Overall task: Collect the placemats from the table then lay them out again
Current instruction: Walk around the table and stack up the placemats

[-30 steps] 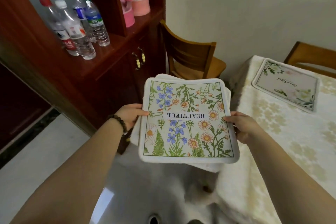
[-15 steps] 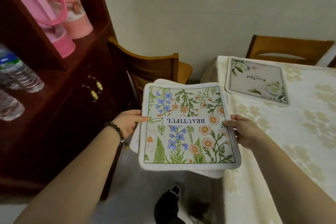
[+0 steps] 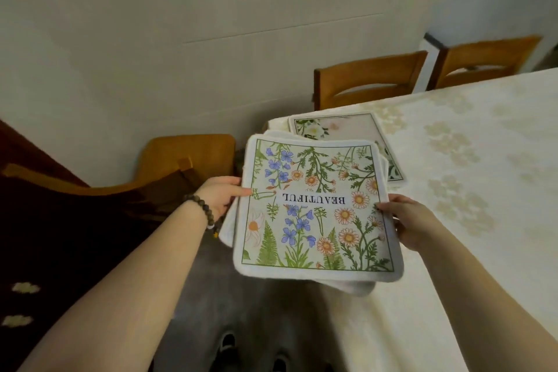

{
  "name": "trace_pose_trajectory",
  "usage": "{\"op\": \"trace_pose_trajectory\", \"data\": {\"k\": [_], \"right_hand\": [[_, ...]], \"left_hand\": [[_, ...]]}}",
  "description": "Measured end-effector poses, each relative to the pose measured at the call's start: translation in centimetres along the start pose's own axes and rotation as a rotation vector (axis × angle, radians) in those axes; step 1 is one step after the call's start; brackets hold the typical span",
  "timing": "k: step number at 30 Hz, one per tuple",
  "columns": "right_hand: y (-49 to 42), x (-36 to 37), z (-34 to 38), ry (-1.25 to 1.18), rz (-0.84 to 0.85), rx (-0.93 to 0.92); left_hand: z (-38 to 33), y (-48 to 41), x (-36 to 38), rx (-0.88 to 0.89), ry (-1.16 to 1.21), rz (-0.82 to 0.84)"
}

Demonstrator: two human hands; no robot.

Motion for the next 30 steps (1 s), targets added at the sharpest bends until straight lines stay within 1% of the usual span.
{"op": "trace_pose_trajectory", "data": {"k": [4,9,16,19,23,25,27,30], "right_hand": [[-2.7,-1.7,1.8,-0.069,-0.101,0.005],[-6.9,-2.1,4.9,-0.106,-0.230,0.011],[-12.0,-2.7,9.5,-0.024,-0.337,0.057],[-14.2,-3.6,9.8,-0.021,-0.369,0.082],[-17.2,-4.6,9.5,0.003,-0.378,0.120],[-18.7,-5.1,9.3,0.077,-0.396,0.144],[-19.9,-5.7,9.1,0.220,-0.431,0.164],[-20.9,-6.3,9.3,0.408,-0.480,0.200]], "left_hand": [[-3.3,-5.8,2.4,-0.021,-0.049,0.075],[-6.9,-13.3,4.0,-0.077,-0.114,0.165],[-10.3,-21.5,5.9,-0.139,-0.200,0.194],[-10.8,-23.9,6.6,-0.159,-0.236,0.179],[-11.0,-27.0,7.8,-0.141,-0.296,0.171],[-10.9,-28.3,7.9,-0.127,-0.425,0.140],[-10.9,-29.2,7.8,-0.138,-0.518,0.094],[-11.0,-29.7,7.7,-0.186,-0.459,0.054]]}}
Point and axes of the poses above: each hand's wrist, its own y-axis away from the middle knuckle, its own x-axis out of the palm, z = x × y, the point moved 9 cm from there along -y, towards the middle knuckle, and after that the axes turned 4 degrees about z, right-handed, at the moved point
